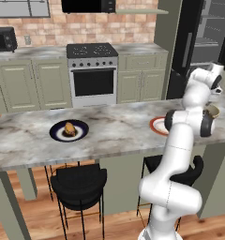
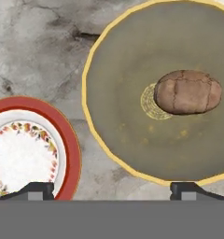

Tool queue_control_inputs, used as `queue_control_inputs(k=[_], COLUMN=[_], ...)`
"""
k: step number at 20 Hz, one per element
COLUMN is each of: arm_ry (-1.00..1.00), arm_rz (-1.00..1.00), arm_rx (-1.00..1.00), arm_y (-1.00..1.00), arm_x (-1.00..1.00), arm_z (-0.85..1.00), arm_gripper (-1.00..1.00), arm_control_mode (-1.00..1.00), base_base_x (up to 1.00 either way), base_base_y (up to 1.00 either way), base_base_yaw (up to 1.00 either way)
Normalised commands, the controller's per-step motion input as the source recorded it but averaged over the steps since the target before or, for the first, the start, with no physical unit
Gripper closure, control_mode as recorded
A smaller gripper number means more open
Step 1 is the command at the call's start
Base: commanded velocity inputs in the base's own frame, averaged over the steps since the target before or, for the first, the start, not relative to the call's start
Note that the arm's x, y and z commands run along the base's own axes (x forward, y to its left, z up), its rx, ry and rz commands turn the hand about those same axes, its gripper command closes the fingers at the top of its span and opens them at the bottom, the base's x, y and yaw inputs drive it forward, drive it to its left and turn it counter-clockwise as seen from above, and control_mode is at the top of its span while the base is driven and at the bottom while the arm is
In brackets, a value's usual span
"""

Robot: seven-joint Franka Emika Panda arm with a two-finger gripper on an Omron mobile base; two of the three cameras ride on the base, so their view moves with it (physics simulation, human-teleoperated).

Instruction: Pick the chicken drumstick and potato from their plates and place them in the bowl. Then put the bowl in the fridge.

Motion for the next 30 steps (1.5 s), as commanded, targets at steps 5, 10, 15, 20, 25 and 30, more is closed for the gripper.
queue_control_inputs(k=[5,10,15,20,25,30], arm_ry=[0.00,0.00,0.00,0.00,0.08,0.16], arm_rz=[-0.01,-0.03,-0.03,-0.01,0.00,0.09], arm_rx=[-0.04,-0.04,-0.05,-0.04,0.00,-0.02], arm_y=[0.73,0.73,0.75,0.78,0.73,0.88], arm_x=[-0.32,-0.37,-0.43,-0.41,-0.08,-0.11], arm_z=[0.00,-0.01,-0.03,-0.02,0.20,0.08], arm_gripper=[-1.00,-1.00,-1.00,-1.00,-1.00,-1.00], arm_control_mode=[-1.00,-1.00,-1.00,-1.00,-1.00,-1.00], base_base_x=[0.00,0.00,0.00,0.00,0.00,0.00], base_base_y=[0.00,0.00,0.00,0.00,0.00,0.00], base_base_yaw=[0.00,0.00,0.00,0.00,0.00,0.00])
